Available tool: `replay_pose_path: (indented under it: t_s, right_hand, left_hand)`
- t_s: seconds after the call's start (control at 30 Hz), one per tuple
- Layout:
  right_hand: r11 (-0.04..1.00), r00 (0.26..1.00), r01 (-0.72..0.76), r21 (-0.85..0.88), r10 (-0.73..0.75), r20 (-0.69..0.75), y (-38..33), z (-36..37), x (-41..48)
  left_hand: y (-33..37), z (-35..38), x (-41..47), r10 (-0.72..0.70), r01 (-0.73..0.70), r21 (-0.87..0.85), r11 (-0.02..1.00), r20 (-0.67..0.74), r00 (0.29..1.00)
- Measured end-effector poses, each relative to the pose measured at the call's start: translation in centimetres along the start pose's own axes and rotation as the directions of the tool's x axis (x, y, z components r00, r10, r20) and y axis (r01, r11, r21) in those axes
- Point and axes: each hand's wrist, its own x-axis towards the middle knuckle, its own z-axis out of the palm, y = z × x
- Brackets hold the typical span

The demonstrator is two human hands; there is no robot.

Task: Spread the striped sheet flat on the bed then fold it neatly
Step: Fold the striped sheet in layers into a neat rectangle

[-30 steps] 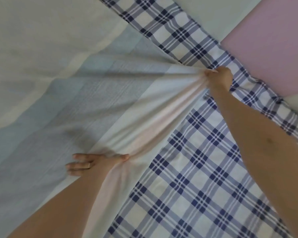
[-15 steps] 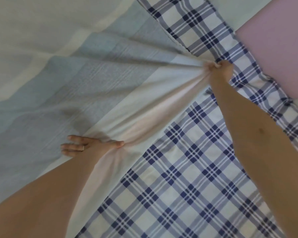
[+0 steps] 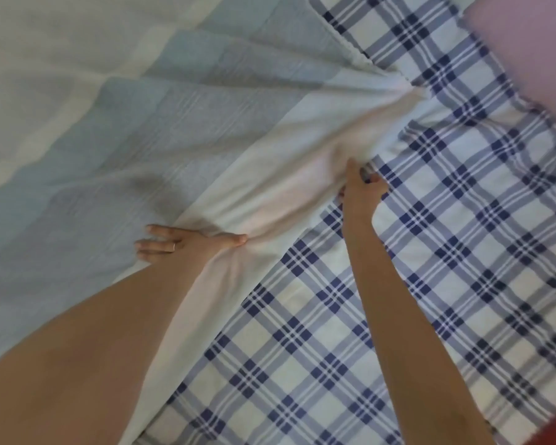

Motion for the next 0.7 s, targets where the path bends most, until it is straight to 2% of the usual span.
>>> replay_pose_path:
  t_s: [0.07, 0.13, 0.2, 0.27, 0.33, 0.37, 0.4, 0.43, 0.47, 0.5, 0.53, 0.7]
  right_hand:
    - [0.982, 0.966, -0.106, -0.158, 0.139, 0.216, 3.0, -0.4, -3.2]
    - [0.955, 0.928, -0.143, -0.260, 0.221, 0.301, 5.0, -0.1, -5.2]
    - [0.918, 0.914, -0.085, -0.387, 0.226, 0.336, 5.8, 0.2, -6.0]
    - [0.902, 0.929, -0.055, -0.429, 0.204, 0.309, 6.2, 0.2, -5.9]
    - [0.924, 0.931, -0.030, -0.382, 0.164, 0.325, 6.4, -0.2, -6.0]
    - [0.949, 0.921, -0.024, -0.314, 0.143, 0.362, 6.6, -0.5, -6.1]
    - [0.968, 0.908, -0.014, -0.252, 0.118, 0.403, 6.8, -0.9, -6.0]
    - [0.975, 0.897, 0.003, -0.223, 0.096, 0.433, 6.8, -1.3, -6.2]
    - [0.974, 0.890, 0.021, -0.226, 0.085, 0.449, 6.9, -1.7, -6.2]
    - [0.962, 0.891, 0.044, -0.270, 0.085, 0.446, 6.9, -1.8, -5.8]
    - [0.945, 0.894, 0.071, -0.318, 0.081, 0.440, 6.8, -1.9, -5.7]
    - [0.757, 0.884, 0.337, -0.560, -0.050, 0.464, 4.9, -1.6, -5.1]
  left_hand:
    - [-0.4, -0.1, -0.1, 0.025, -0.024, 0.045, 0.999, -0.010, 1.000]
    - [-0.6, 0.0, -0.1, 0.037, -0.036, 0.035, 0.999, -0.016, 0.999]
    - [-0.6, 0.1, -0.4, 0.054, -0.055, -0.032, 0.998, -0.019, 0.998]
    - [-1.2, 0.6, -0.9, 0.116, -0.120, -0.106, 0.987, -0.044, 0.992]
    - [-3.7, 2.4, -1.7, 0.286, -0.305, -0.167, 0.937, -0.131, 0.949]
    - [-6.0, 3.7, -2.2, 0.408, -0.440, -0.112, 0.891, -0.224, 0.885]
    - [-8.6, 5.2, -3.1, 0.568, -0.592, 0.027, 0.805, -0.322, 0.758]
    - [-11.3, 6.6, -4.2, 0.740, -0.720, 0.204, 0.663, -0.325, 0.589]
    - [-13.7, 7.6, -4.8, 0.860, -0.783, 0.357, 0.510, -0.229, 0.456]
    - [-15.1, 8.1, -4.8, 0.920, -0.794, 0.470, 0.385, -0.133, 0.368]
    - [-16.1, 8.3, -4.0, 0.944, -0.780, 0.542, 0.313, -0.087, 0.318]
    - [-15.3, 6.2, -2.3, 0.899, -0.797, 0.476, 0.371, 0.030, 0.436]
